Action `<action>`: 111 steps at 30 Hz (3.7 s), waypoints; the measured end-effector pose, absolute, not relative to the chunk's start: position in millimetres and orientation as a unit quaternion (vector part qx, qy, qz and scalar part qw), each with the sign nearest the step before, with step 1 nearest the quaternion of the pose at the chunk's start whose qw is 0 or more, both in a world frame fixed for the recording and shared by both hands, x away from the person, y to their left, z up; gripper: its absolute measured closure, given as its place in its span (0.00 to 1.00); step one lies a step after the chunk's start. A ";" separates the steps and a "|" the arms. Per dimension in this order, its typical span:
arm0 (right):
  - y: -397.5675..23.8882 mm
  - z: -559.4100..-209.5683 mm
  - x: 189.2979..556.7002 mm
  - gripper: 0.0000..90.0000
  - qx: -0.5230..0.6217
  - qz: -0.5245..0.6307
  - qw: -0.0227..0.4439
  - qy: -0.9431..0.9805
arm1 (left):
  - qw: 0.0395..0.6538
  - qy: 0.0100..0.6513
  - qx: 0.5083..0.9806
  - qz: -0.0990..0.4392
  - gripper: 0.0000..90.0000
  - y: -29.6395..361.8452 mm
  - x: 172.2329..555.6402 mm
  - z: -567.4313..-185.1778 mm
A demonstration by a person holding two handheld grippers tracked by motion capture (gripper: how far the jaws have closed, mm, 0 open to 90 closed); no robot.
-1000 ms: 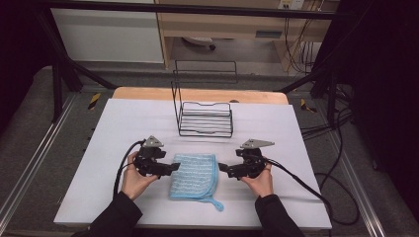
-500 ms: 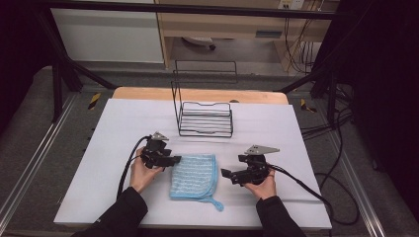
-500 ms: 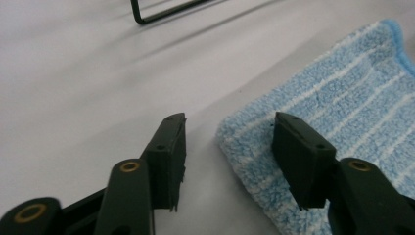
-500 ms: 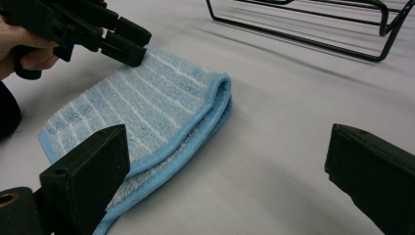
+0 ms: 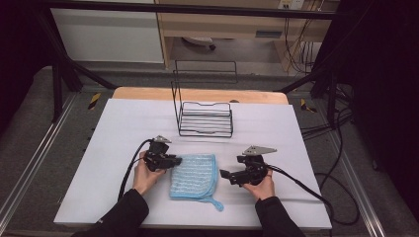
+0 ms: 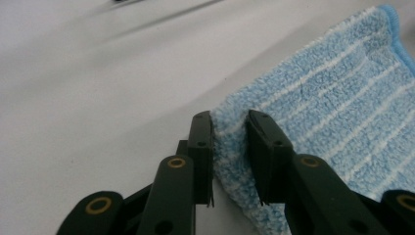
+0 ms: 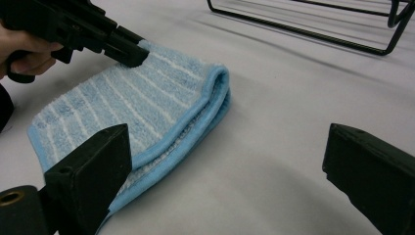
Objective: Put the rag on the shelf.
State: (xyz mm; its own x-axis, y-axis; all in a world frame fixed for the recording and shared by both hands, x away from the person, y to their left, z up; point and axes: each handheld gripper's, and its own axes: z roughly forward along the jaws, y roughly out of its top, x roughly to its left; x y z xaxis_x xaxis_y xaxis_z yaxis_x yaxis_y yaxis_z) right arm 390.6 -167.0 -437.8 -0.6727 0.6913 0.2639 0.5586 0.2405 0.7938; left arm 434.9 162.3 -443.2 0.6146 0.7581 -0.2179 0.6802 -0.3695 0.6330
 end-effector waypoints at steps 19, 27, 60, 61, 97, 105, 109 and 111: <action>-111.1 -441.1 432.7 0.32 0.410 0.447 0.054 0.793 | 0.358 0.423 0.829 0.070 0.82 160.9 432.5 -445.1; -103.5 -451.4 440.1 0.58 0.419 0.417 0.049 0.805 | 0.358 0.423 0.829 0.072 0.82 160.3 431.6 -445.2; -109.0 -430.8 426.8 0.90 0.420 0.441 0.019 0.793 | 0.416 0.411 0.808 0.073 0.91 171.6 417.5 -426.4; -109.3 -429.0 425.6 0.90 0.419 0.445 0.021 0.792 | 0.418 0.410 0.807 0.075 0.91 172.4 416.2 -424.8; -121.0 -365.8 393.8 0.90 0.369 0.520 0.084 0.765 | 0.497 0.373 0.773 0.129 0.90 176.0 385.3 -370.1; -120.2 -342.7 382.1 0.90 0.347 0.540 0.128 0.756 | 0.517 0.362 0.761 0.150 0.90 176.1 379.6 -353.1; -120.3 -334.9 380.8 0.90 0.342 0.548 0.139 0.751 | 0.527 0.357 0.755 0.161 0.90 176.1 378.0 -345.5; -120.5 -333.1 380.5 0.90 0.341 0.549 0.141 0.750 | 0.532 0.355 0.752 0.161 0.90 176.9 378.2 -341.8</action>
State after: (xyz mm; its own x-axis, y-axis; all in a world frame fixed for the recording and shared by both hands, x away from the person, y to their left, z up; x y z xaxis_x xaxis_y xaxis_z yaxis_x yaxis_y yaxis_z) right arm 380.5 -120.5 -333.1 -0.7278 0.6662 0.1630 0.3564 0.1643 0.9198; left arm 378.2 176.9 -341.8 0.6953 0.7059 -0.1352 0.3624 -0.1819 0.9141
